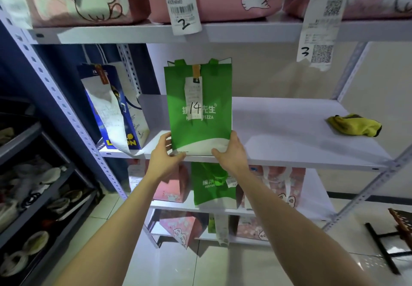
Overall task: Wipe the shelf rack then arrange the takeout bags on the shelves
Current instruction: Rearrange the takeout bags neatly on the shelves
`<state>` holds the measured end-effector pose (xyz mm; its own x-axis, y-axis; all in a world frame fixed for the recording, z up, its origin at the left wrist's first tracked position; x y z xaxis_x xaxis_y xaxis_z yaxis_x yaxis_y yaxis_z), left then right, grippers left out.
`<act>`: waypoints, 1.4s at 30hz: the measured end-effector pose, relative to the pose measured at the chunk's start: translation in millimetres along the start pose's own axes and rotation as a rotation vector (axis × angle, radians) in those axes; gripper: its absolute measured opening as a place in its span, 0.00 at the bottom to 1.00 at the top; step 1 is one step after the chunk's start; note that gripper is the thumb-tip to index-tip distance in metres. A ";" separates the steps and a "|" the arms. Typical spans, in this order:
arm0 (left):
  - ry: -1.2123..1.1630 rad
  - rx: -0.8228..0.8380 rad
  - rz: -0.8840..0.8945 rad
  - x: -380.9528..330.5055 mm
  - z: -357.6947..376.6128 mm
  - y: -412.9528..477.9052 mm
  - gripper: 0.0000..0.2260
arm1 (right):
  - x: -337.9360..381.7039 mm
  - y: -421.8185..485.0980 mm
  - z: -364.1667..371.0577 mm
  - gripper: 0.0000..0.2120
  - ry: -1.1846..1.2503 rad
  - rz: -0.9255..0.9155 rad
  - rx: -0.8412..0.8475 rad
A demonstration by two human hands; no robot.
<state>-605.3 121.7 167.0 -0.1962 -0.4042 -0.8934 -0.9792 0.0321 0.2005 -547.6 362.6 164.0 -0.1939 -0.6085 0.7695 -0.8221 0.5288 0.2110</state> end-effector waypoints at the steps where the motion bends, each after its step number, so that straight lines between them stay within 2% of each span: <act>1: 0.007 0.022 0.008 0.3 -1.4 1.0 0.34 | -0.8 0.1 -2.0 0.36 0.004 0.012 -0.002; 6: 0.019 0.117 0.030 0.7 -6.3 3.5 0.35 | -3.5 -11.1 -13.9 0.35 -0.018 0.060 0.016; 11: 0.030 0.202 0.054 -5.6 -7.5 4.4 0.37 | 3.8 -23.6 -28.2 0.38 -0.043 0.097 0.027; 18: 0.087 0.165 0.063 3.0 -29.3 -11.0 0.34 | -7.7 -65.7 -41.6 0.32 -0.079 0.131 -0.010; 22: 0.233 0.273 0.095 22.3 -33.9 -32.6 0.29 | -21.9 -102.6 -27.2 0.26 -0.147 0.136 0.092; 26: 0.525 0.542 0.152 58.9 -26.0 -61.2 0.28 | -42.9 -137.7 -6.6 0.28 -0.252 0.159 0.306; 30: 0.696 0.705 0.173 88.2 -23.4 -86.5 0.28 | -66.5 -165.4 9.7 0.26 -0.384 0.158 0.426; 34: 0.785 0.762 0.195 103.8 -19.8 -102.8 0.26 | -80.4 -183.2 17.8 0.20 -0.444 0.152 0.476; 42: 0.871 0.812 0.244 108.4 1.7 -123.8 0.25 | -105.0 -199.0 9.4 0.22 -0.424 0.162 0.506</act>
<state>-505.5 75.5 44.7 -0.5845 -0.7763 -0.2358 -0.7305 0.6300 -0.2634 -368.7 315.7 35.6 -0.4439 -0.7789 0.4429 -0.8943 0.3538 -0.2741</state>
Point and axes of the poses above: each hand's wrist, its own y-axis towards the middle knuckle, its own z-axis out of the palm, x = y × z, the point moved 3 cm from there along y, towards the middle knuckle, and after that the axes turned 10 degrees about -x, right-handed, at the moved point
